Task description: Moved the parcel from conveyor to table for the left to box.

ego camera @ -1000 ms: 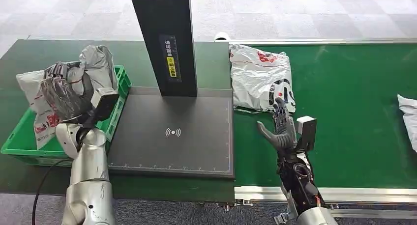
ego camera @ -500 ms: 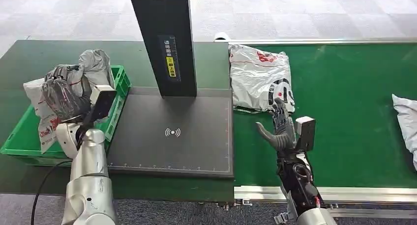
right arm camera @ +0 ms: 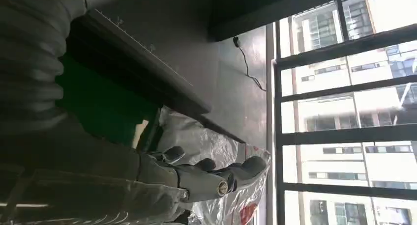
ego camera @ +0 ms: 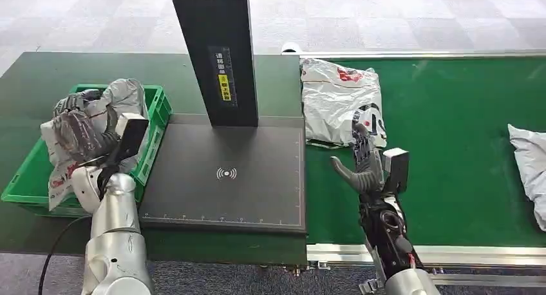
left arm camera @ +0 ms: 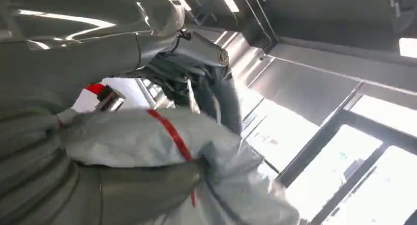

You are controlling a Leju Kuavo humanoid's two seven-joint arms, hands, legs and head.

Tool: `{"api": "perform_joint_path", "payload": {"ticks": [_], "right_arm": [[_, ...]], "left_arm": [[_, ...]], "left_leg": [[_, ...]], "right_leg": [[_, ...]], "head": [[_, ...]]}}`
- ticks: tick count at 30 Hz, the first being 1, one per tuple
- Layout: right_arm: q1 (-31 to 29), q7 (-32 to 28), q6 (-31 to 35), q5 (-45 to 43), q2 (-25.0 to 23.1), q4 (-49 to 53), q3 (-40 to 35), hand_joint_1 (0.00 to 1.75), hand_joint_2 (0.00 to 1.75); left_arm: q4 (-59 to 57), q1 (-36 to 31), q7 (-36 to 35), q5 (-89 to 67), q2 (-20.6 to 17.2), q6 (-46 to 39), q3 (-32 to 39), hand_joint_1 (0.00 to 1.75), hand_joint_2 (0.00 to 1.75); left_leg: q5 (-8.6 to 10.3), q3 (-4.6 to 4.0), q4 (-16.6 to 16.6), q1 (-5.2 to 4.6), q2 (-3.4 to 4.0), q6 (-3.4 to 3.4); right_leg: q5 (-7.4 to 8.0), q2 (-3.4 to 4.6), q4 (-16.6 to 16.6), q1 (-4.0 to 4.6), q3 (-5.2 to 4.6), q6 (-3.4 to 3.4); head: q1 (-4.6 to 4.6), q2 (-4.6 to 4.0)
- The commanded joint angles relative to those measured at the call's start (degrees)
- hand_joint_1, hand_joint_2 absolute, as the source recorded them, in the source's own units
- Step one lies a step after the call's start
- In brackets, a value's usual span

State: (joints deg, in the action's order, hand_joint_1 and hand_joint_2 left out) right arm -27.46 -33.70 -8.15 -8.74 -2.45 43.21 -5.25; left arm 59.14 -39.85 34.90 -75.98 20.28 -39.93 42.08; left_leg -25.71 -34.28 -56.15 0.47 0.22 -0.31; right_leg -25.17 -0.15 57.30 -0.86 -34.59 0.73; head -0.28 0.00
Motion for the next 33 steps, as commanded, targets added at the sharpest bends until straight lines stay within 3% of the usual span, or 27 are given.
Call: {"api": "perform_joint_path", "payload": {"ticks": [1,3,11,19,22,23,24,25,33], "right_arm": [[-4.4,-1.3,0.1,0.2,-1.0,-4.8,-0.6,0.00,1.75],[-3.9,-1.7,-0.2,0.2,-1.0,-4.2,-0.6,0.00,1.75],[-4.0,-1.4,-0.5,0.5,-1.4,-3.7,-1.0,0.00,1.75],[-3.0,-1.0,-0.9,0.7,-1.2,-2.5,-1.4,0.00,1.75],[-3.0,-1.0,-0.9,0.7,-1.2,-2.7,-1.5,0.00,1.75],[-3.5,-1.3,-1.9,0.9,-1.3,-3.8,-0.7,0.00,1.75],[-3.2,-1.6,-1.8,1.5,-1.2,-3.1,-0.7,0.00,1.75],[-2.2,-0.9,-2.0,1.5,-1.2,-1.5,-0.3,0.00,1.75],[-2.2,-0.9,-2.0,1.5,-1.2,-1.5,-0.3,0.00,1.75]], "left_arm": [[6.0,1.2,2.1,2.7,-0.3,-0.1,-1.6,0.00,1.75],[10.4,1.7,5.1,5.3,-0.3,-0.1,-1.6,0.00,1.75],[25.6,5.2,5.1,12.9,-0.3,-0.1,-7.6,0.00,1.75],[33.5,7.3,5.1,23.3,-0.3,-0.1,-10.1,0.00,1.75],[33.1,9.2,5.1,30.1,-0.3,-0.1,-14.8,0.00,1.75],[30.8,6.8,-1.1,30.6,-4.3,-0.1,-19.6,0.00,1.75],[29.4,10.2,5.1,34.2,-0.3,-0.1,-19.8,0.00,1.75],[27.5,10.8,5.1,35.7,-0.3,-0.1,-22.3,0.00,1.75],[27.5,10.8,5.1,35.7,-0.3,-0.1,-22.3,0.00,1.75]], "left_leg": [[-0.10,0.17,0.0,0.04,0.17,0.00],[-0.12,0.17,0.0,0.06,0.16,0.00],[-0.11,0.11,-0.1,0.06,0.14,0.00],[-0.06,0.07,0.0,0.04,0.08,0.00],[-0.06,0.08,0.0,0.05,0.03,0.00],[-0.12,0.23,0.0,0.06,0.03,0.00],[-0.04,0.03,0.0,0.07,-0.11,-0.01],[-0.02,0.02,0.0,0.05,-0.10,-0.01],[-0.05,0.22,0.1,0.00,-0.08,0.00]], "right_leg": [[-0.03,0.17,0.0,0.04,0.13,-0.06],[-0.05,0.16,0.0,0.07,0.15,-0.06],[-0.04,0.17,0.0,0.07,0.10,-0.06],[-0.02,0.10,0.0,0.04,0.06,-0.04],[-0.03,0.05,0.0,0.05,0.09,-0.04],[-0.08,0.06,-0.1,0.07,0.25,-0.07],[-0.06,-0.09,0.0,0.07,0.08,-0.06],[-0.04,-0.09,0.0,0.05,0.04,-0.05],[-0.06,-0.06,-0.1,0.01,0.24,-0.06]], "head": [[-0.02,-0.02],[-0.02,0.00],[0.00,-0.02],[0.00,-0.02],[0.00,0.00],[-0.02,-0.02],[0.00,0.00],[0.00,-0.02],[0.02,0.00]]}}
